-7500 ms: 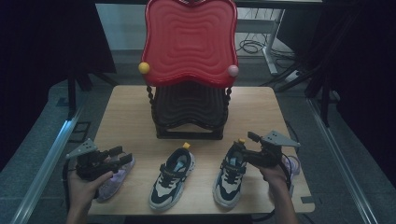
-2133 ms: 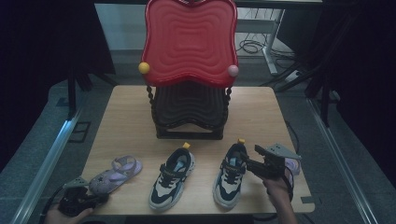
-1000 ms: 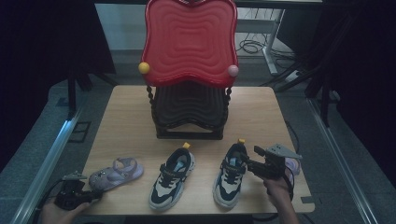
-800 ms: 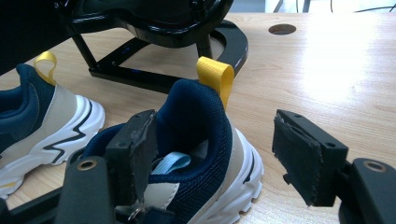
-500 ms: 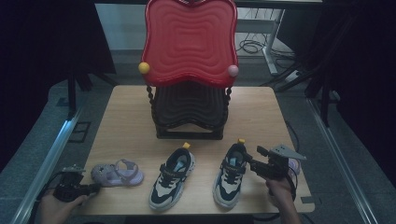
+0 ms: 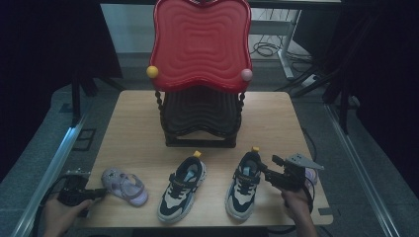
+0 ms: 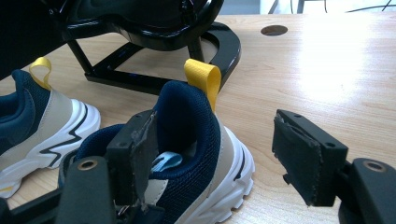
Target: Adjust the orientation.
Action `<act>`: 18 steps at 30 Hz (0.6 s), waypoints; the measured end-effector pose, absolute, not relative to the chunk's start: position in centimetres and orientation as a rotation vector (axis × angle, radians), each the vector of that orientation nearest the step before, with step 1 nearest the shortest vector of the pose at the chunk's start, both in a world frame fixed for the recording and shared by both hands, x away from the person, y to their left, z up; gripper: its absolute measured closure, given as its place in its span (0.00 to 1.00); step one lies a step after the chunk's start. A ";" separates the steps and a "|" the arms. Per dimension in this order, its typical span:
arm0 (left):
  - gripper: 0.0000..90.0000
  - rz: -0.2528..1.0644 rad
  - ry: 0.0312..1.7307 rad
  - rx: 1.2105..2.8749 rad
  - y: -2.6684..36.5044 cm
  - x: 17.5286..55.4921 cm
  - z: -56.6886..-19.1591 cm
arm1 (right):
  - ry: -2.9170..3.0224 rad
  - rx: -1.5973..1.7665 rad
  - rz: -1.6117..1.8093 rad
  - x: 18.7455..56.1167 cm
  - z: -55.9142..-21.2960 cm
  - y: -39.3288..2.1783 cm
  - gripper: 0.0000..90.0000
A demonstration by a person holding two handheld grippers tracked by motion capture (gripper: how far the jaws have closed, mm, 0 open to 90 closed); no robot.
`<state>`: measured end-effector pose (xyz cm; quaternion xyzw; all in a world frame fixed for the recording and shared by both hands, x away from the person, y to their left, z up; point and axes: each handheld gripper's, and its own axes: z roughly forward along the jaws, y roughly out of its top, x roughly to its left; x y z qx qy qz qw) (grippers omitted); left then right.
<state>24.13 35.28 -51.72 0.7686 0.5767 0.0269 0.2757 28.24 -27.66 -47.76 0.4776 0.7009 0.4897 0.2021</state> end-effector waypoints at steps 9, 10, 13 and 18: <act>1.00 0.051 1.549 2.053 35.7 25.2 -51.8 | 1.960 1.324 1.373 28.0 -47.6 -27.6 0.35; 1.00 0.049 1.551 2.055 35.7 25.3 -51.8 | 1.953 1.325 1.371 28.1 -47.6 -27.6 0.35; 1.00 0.045 1.550 2.049 35.7 25.5 -51.8 | 1.947 1.331 1.374 28.0 -47.5 -27.9 0.35; 1.00 0.041 1.532 2.052 35.7 25.8 -51.6 | 1.912 1.347 1.386 27.8 -47.1 -28.5 0.35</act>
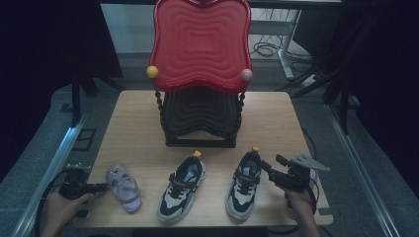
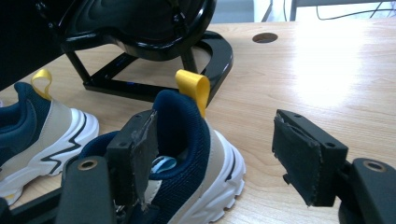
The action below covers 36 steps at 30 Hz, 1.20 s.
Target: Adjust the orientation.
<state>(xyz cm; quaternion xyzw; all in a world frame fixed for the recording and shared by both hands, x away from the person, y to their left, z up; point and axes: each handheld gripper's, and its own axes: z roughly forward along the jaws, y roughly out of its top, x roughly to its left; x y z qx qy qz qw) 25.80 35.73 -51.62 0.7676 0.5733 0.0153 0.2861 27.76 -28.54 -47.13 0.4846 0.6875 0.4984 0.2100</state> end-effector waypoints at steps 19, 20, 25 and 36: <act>0.99 0.051 1.498 2.006 35.6 26.7 -50.9 | 1.890 1.367 1.383 27.4 -47.1 -29.0 0.35; 0.99 0.060 1.496 2.006 35.4 27.0 -50.8 | 1.889 1.361 1.387 27.3 -46.9 -29.0 0.35; 0.99 0.065 1.512 1.996 35.5 27.7 -50.9 | 1.882 1.349 1.382 27.1 -46.6 -29.0 0.35; 0.99 0.065 1.493 2.029 34.5 29.8 -50.8 | 1.893 1.352 1.377 27.1 -46.7 -29.0 0.35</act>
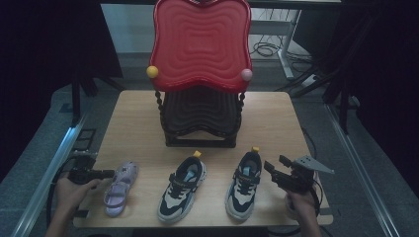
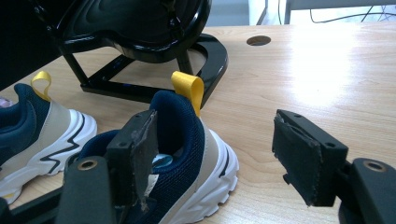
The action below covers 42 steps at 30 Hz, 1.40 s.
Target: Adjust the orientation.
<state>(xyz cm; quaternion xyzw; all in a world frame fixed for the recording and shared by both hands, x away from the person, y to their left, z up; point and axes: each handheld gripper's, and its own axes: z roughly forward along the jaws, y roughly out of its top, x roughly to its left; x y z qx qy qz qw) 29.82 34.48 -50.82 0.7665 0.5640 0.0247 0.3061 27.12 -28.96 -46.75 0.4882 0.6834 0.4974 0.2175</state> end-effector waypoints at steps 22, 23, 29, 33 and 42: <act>0.98 0.114 1.481 1.983 34.1 30.6 -50.1 | 1.906 1.369 1.370 27.3 -47.0 -29.0 0.35; 0.97 0.144 1.470 1.947 34.1 30.2 -49.2 | 1.904 1.376 1.388 27.4 -46.9 -29.1 0.35; 0.82 0.339 1.386 1.893 32.3 28.5 -46.1 | 1.911 1.358 1.403 27.7 -46.7 -29.0 0.35; 0.57 0.397 1.297 1.830 30.5 27.5 -44.5 | 1.936 1.358 1.388 28.0 -47.4 -28.9 0.35; 0.44 0.383 1.156 1.796 26.8 26.1 -42.2 | 1.968 1.325 1.387 28.0 -47.4 -27.7 0.35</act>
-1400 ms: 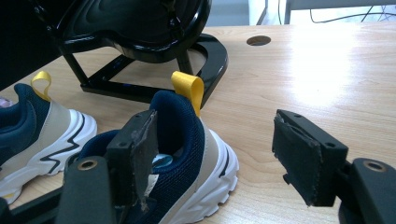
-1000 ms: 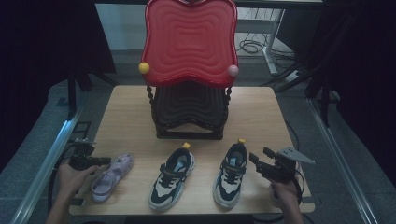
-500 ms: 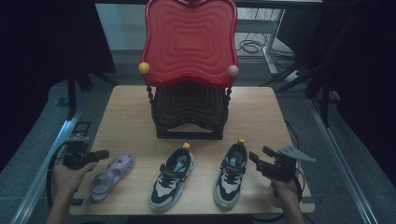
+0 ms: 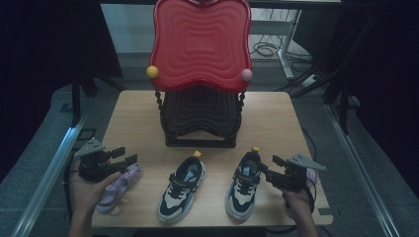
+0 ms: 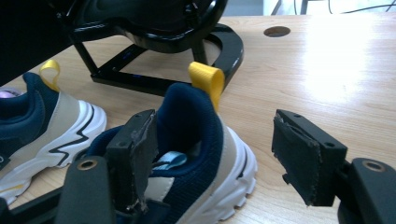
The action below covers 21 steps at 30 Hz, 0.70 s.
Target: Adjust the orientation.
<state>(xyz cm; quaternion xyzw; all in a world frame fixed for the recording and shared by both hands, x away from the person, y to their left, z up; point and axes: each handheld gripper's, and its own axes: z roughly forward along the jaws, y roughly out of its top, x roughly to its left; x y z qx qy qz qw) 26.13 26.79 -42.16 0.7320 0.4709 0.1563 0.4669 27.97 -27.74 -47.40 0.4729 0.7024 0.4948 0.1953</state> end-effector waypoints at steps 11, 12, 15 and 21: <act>0.44 0.389 1.162 1.827 27.2 24.7 -43.0 | 1.962 1.321 1.383 27.9 -47.5 -27.4 0.35; 0.44 0.387 1.165 1.821 27.4 24.6 -43.1 | 1.958 1.324 1.387 27.9 -47.5 -27.4 0.35; 0.43 0.384 1.164 1.818 27.5 24.6 -43.1 | 1.954 1.330 1.379 27.8 -47.6 -27.6 0.35; 0.43 0.371 1.163 1.832 27.4 24.9 -43.5 | 1.961 1.338 1.367 27.9 -47.7 -27.7 0.36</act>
